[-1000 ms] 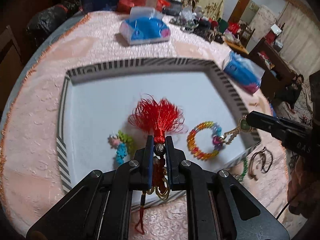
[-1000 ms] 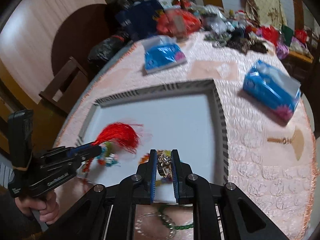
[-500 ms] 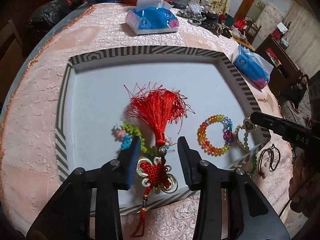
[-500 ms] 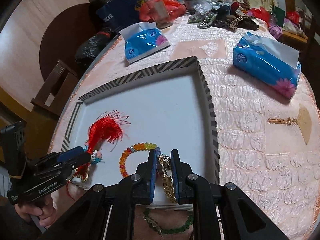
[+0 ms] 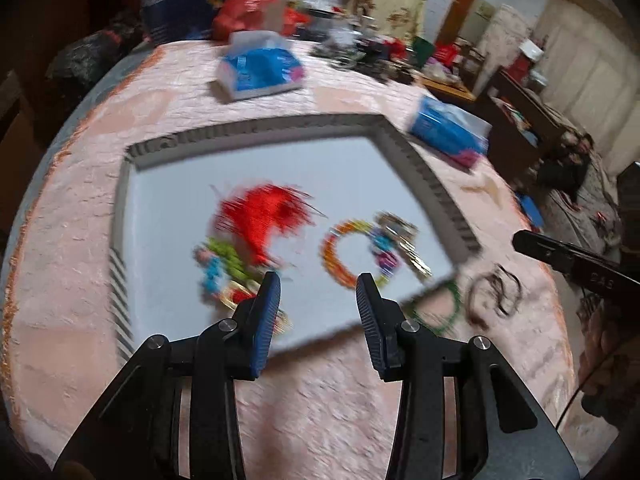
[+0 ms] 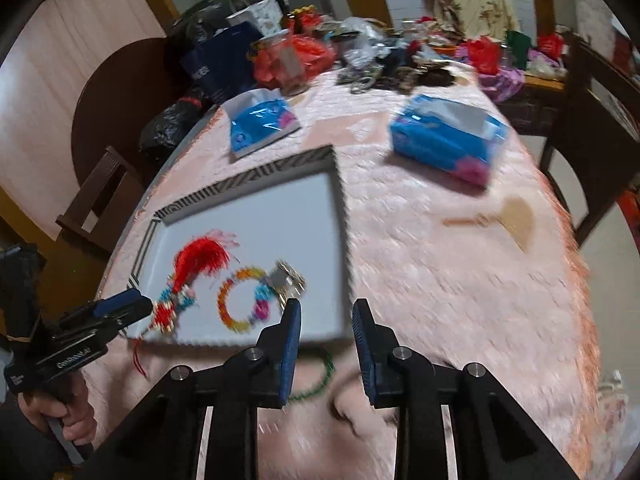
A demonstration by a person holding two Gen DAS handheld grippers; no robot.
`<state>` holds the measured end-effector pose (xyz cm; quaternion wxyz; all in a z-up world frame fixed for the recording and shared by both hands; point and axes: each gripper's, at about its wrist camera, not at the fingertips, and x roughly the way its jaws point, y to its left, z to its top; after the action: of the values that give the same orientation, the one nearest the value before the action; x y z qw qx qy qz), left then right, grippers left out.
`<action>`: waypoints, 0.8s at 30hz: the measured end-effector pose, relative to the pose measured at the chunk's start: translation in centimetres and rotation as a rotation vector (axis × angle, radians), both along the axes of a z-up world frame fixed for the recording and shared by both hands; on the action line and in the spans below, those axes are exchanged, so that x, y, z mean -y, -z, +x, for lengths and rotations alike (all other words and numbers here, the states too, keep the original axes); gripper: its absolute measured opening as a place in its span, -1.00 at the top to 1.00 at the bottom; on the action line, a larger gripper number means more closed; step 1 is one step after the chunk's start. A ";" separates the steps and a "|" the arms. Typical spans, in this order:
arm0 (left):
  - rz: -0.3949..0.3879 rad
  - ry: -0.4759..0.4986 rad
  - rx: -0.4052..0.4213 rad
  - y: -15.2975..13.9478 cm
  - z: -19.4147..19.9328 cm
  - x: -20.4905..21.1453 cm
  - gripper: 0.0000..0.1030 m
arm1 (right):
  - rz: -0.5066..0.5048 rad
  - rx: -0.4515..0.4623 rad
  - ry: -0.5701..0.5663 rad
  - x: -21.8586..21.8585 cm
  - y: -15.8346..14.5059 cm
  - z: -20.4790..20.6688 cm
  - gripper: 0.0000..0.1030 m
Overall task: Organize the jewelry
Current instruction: 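Grasp the clear bead bracelet with the left tool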
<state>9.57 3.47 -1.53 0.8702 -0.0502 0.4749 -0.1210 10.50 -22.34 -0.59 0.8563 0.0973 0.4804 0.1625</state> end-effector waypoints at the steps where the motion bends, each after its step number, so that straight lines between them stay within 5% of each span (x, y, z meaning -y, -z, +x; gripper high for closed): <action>1: -0.001 0.019 -0.004 0.2 -0.5 0.6 0.25 | -0.008 -0.003 0.008 0.5 0.2 -0.9 0.51; 8: -0.009 0.128 -0.080 3.4 -2.0 5.5 0.25 | -0.029 -0.085 0.050 3.3 3.3 -7.3 0.51; 15: 0.072 0.181 -0.084 6.6 -1.3 9.6 0.26 | -0.050 -0.137 0.018 4.3 5.2 -11.9 0.51; 18: 0.100 0.173 -0.086 6.7 -1.3 9.8 0.88 | -0.048 -0.126 0.022 5.0 4.9 -12.7 0.51; 24: 0.113 0.148 -0.093 6.2 -3.3 8.3 0.88 | -0.020 -0.087 0.059 7.2 4.3 -11.5 0.51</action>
<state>6.24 -4.81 -7.75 0.8374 0.0288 0.5232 -0.1556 -1.01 -29.55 -4.85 0.8399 0.1097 0.5159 0.1281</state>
